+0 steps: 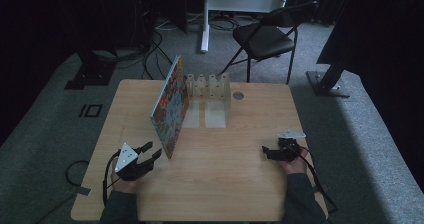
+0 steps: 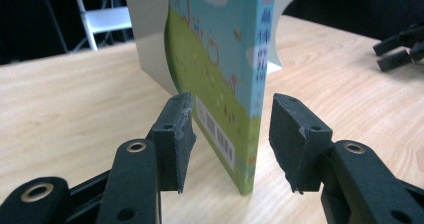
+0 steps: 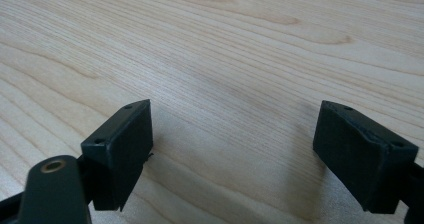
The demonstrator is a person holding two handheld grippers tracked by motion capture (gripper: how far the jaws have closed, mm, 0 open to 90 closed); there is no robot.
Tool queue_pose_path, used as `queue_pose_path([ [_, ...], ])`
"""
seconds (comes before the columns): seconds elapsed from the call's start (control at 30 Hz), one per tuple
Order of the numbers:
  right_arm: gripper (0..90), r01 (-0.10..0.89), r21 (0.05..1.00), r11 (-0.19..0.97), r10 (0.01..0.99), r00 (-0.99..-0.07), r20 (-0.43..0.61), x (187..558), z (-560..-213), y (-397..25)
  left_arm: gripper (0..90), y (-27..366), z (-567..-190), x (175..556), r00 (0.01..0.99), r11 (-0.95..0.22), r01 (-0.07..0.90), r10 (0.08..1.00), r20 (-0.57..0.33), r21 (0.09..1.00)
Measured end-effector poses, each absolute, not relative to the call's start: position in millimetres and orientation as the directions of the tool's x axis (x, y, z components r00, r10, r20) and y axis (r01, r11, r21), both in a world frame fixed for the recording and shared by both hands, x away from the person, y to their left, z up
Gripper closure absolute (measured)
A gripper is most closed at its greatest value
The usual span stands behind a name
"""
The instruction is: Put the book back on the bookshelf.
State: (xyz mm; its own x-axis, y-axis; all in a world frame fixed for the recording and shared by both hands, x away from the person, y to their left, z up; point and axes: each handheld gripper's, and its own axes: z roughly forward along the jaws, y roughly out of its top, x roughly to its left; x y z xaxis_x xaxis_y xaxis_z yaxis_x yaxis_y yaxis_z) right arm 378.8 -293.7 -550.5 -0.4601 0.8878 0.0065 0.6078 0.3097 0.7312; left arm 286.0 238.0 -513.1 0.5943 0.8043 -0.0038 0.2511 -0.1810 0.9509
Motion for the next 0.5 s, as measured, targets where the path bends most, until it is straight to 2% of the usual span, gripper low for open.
queue_pose_path([
  [0.2,16.0,0.608,0.731,0.31,0.888,-0.46,0.006,378.8,-550.4,-293.8,52.0,243.2,-520.3,286.1,0.613,-0.187,0.303,0.789,-0.041,0.935],
  [0.5,16.0,0.608,0.731,0.31,0.888,-0.46,0.006,378.8,-550.4,-293.8,52.0,248.2,-531.9,294.6,0.599,-0.225,0.377,0.799,-0.051,0.898],
])
